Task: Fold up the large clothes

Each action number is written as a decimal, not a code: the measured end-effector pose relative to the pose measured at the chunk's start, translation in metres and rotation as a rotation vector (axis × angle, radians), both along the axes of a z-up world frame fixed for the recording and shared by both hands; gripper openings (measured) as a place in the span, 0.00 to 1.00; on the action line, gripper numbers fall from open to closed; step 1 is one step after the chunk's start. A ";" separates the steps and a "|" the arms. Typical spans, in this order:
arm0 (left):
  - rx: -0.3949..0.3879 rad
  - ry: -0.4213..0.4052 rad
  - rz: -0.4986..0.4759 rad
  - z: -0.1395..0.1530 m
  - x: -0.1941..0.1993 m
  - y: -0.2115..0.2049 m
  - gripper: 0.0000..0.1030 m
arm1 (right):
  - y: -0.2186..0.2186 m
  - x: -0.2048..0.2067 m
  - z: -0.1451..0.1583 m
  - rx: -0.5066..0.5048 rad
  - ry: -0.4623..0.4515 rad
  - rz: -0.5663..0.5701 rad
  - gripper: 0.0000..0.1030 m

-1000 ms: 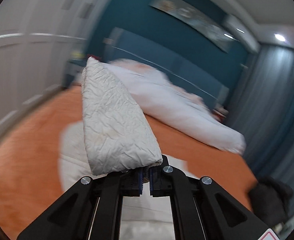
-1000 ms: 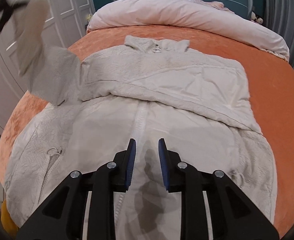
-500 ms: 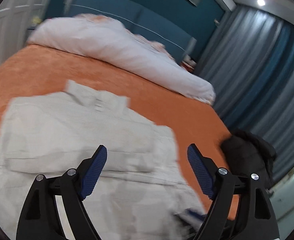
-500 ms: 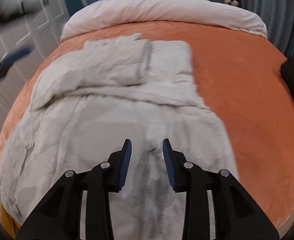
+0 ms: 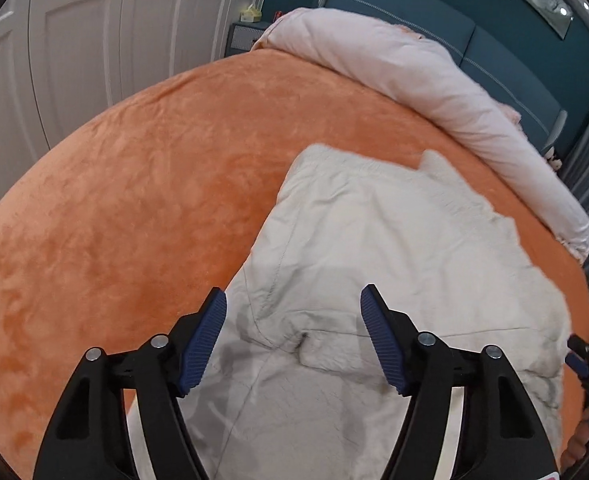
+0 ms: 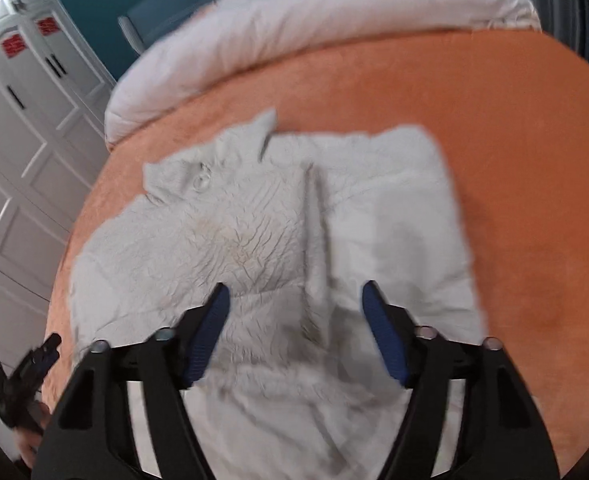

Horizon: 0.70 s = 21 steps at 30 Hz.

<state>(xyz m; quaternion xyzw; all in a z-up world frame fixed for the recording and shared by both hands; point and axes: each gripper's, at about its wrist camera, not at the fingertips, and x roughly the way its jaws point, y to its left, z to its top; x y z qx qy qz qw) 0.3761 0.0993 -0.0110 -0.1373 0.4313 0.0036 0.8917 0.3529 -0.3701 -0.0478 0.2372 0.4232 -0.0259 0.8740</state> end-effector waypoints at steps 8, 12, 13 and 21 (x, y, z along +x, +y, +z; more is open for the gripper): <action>0.005 0.055 0.042 -0.044 -0.006 0.013 0.56 | 0.011 -0.052 0.040 0.024 -0.260 0.056 0.03; 0.052 0.018 0.028 -0.047 -0.012 0.004 0.59 | 0.008 -0.031 -0.050 -0.062 0.040 0.101 0.03; 0.074 0.015 0.025 -0.047 -0.013 0.000 0.59 | 0.010 -0.035 -0.053 -0.068 0.015 0.096 0.03; 0.089 -0.020 0.033 -0.053 -0.018 -0.001 0.59 | 0.024 -0.054 0.026 -0.146 -0.143 -0.089 0.16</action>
